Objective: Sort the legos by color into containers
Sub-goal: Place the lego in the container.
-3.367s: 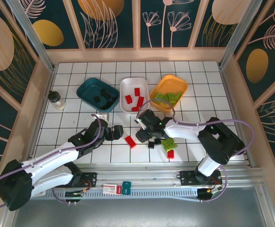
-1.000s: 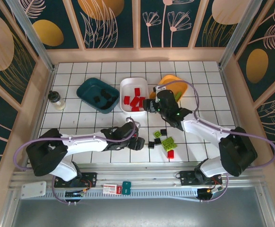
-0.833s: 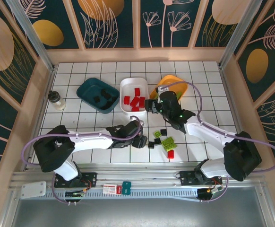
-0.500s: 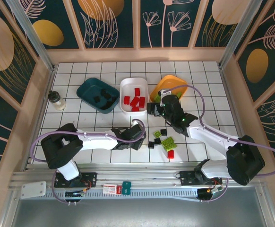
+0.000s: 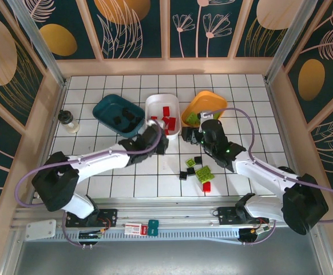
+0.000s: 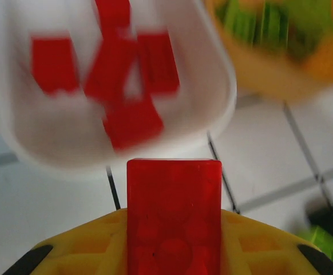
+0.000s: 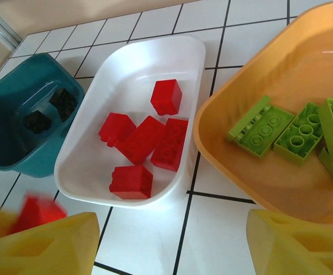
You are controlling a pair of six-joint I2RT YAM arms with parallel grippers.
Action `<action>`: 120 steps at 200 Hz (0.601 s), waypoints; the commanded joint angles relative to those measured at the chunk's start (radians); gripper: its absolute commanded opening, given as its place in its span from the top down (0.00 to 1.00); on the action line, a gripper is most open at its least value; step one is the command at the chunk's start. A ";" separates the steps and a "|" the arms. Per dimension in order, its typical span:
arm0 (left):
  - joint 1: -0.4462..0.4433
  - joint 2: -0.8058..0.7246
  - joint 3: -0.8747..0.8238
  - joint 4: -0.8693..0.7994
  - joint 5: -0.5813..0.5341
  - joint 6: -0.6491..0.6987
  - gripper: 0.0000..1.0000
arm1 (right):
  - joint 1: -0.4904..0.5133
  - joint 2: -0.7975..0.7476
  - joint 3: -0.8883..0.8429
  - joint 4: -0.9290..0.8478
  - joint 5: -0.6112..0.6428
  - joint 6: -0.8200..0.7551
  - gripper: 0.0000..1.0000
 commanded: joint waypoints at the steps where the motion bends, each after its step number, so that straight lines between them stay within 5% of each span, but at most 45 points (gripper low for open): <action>1: 0.074 0.071 0.138 0.027 0.005 0.043 0.73 | 0.009 -0.031 -0.029 -0.016 0.027 0.030 0.31; 74: 0.189 0.457 0.492 -0.027 0.019 0.049 0.74 | 0.074 -0.095 -0.103 -0.084 0.028 0.058 0.31; 120: 0.207 0.541 0.609 -0.066 0.042 0.043 0.55 | 0.166 -0.118 -0.129 -0.174 -0.006 0.099 0.31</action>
